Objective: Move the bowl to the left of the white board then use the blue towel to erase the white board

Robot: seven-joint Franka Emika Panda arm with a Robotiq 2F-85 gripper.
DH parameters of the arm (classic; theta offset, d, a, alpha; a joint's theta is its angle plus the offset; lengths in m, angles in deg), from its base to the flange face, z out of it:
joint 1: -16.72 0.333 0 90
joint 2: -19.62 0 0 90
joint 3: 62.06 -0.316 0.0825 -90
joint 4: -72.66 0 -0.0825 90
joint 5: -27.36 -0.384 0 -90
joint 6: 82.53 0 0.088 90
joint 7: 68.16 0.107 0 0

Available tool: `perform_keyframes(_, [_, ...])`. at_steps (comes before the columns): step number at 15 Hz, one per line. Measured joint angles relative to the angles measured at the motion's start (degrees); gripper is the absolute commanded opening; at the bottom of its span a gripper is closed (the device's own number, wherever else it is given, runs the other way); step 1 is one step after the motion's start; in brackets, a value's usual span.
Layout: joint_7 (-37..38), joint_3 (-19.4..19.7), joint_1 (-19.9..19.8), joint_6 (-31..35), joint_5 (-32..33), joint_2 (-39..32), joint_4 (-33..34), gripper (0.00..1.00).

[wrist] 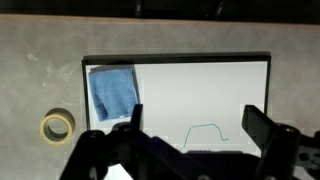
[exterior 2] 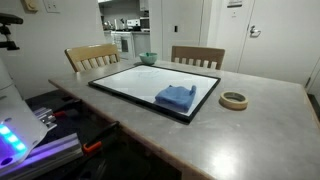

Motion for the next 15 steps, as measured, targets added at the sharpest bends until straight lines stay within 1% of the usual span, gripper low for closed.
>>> perform_keyframes(6, [-5.92, -1.33, 3.86, 2.99, -0.17, -5.17, 1.04, 1.00])
perform_keyframes(8, [-8.13, -2.07, 4.83, 5.31, -0.17, -6.89, 1.35, 1.00])
perform_keyframes(15, [-14.56, -4.16, 6.23, 17.86, -0.05, -12.59, 1.65, 1.00])
